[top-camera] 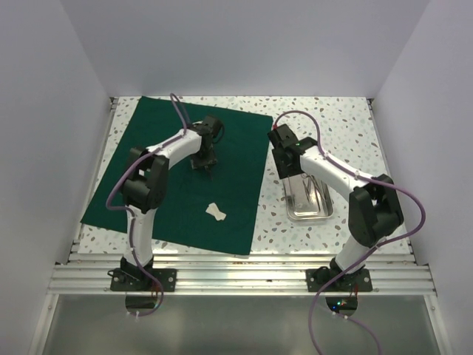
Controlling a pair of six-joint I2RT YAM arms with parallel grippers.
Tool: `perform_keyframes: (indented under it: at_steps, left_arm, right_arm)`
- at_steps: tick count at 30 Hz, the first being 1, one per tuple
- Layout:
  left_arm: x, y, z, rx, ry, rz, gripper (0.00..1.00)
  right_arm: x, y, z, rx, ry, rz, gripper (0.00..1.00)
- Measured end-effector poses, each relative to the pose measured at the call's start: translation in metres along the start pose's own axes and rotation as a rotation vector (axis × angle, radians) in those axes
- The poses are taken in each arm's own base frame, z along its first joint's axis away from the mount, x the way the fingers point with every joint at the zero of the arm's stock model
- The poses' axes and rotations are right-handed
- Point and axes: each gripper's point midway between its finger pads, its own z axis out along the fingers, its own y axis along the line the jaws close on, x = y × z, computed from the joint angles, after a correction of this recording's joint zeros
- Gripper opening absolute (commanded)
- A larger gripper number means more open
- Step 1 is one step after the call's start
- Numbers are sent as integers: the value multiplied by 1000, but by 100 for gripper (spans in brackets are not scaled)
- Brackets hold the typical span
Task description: Prepare the surgical pack
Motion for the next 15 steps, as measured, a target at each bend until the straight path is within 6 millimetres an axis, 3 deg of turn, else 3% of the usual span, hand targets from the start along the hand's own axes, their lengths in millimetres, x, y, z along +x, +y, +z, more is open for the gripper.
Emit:
perform_keyframes:
  at_steps: [7, 15]
  left_arm:
    - [0, -10, 9, 13, 18, -16, 43]
    - [-1, -13, 11, 19, 23, -11, 5]
  right_arm:
    - [-1, 7, 0, -39, -1, 4, 55]
    - [-1, 10, 0, -55, 0, 5, 56]
